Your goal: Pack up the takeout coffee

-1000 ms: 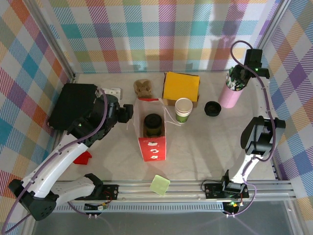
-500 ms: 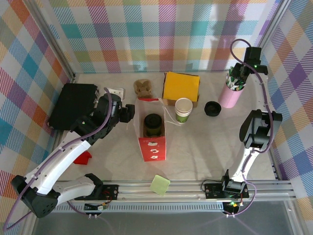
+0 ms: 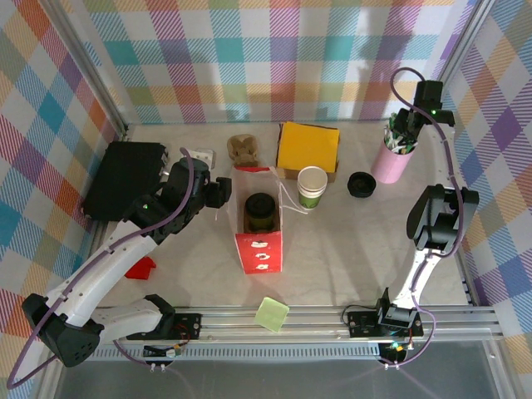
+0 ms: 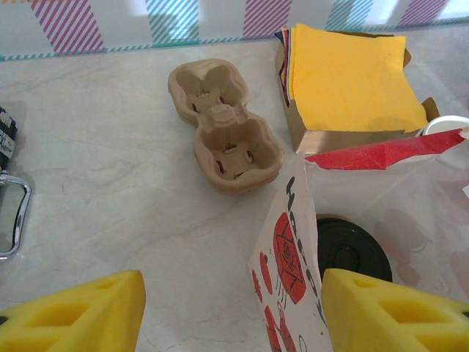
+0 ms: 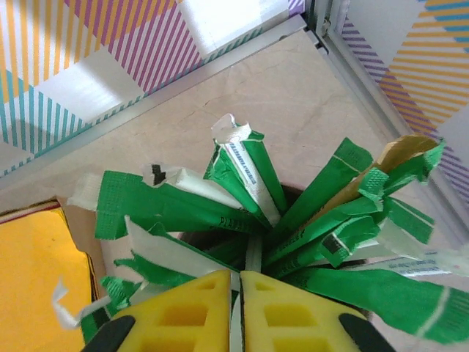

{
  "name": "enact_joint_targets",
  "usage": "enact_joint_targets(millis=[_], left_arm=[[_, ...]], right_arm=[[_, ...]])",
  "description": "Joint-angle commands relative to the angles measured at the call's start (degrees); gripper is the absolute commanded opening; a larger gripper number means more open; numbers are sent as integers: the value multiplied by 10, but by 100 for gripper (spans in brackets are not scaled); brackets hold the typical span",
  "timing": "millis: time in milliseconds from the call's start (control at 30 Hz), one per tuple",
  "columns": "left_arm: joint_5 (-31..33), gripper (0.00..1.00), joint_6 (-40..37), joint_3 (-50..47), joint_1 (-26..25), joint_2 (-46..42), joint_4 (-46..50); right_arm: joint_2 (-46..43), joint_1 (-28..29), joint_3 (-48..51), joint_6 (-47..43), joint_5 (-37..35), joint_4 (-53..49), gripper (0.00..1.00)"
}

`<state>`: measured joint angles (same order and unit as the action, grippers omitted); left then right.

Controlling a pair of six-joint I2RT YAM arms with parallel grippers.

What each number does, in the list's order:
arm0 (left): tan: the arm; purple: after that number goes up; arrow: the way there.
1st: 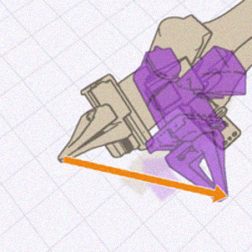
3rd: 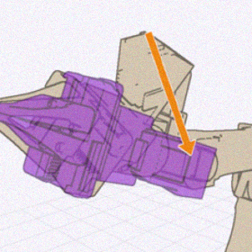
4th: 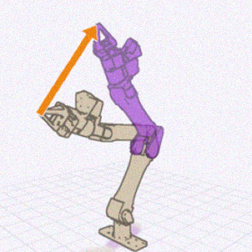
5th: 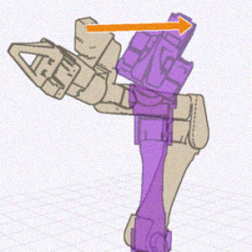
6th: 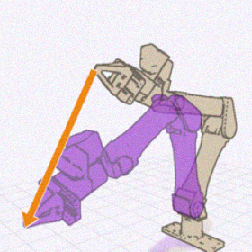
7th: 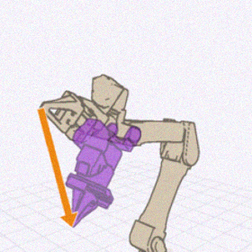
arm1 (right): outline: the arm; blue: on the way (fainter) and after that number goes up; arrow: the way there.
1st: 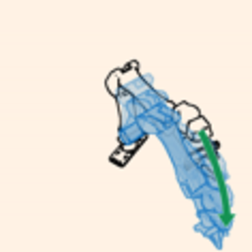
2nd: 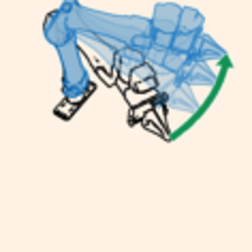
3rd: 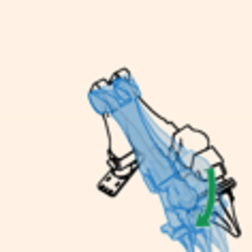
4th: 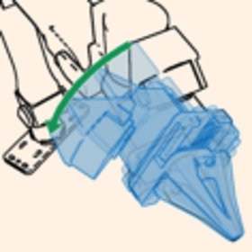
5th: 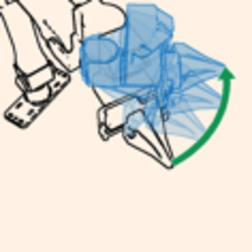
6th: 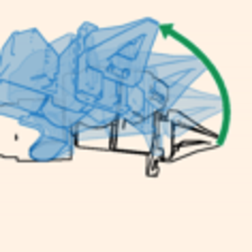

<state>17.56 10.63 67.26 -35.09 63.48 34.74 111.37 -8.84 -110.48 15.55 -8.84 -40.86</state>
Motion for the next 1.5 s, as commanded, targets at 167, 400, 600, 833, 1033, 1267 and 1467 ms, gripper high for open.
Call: enact_joint_targets(millis=[167, 400, 600, 833, 1033, 1267, 1467], left_arm=[[-12, 65, 0, 12, 5, -23, 7], [-19, 65, 10, 5, 5, -51, 14], [-12, 65, 11, 0, 5, -73, 26], [8, 65, 7, -2, 5, -94, 36], [16, 65, 7, -3, 5, -97, 42], [16, 65, 9, -7, 6, -107, 45], [22, 65, 10, -13, 6, -119, 50]], right_arm=[[-115, 1, 6, -9, 22, -28, 1], [-191, 14, -11, -12, 34, -70, 0], [-246, 38, -71, -15, 76, -112, 0], [-307, 95, -133, 9, 214, -120, 0], [-316, 164, -165, 72, 354, -110, 0], [-291, 269, -222, 96, 420, -140, 0], [-275, 352, -239, 84, 413, -172, 0]])
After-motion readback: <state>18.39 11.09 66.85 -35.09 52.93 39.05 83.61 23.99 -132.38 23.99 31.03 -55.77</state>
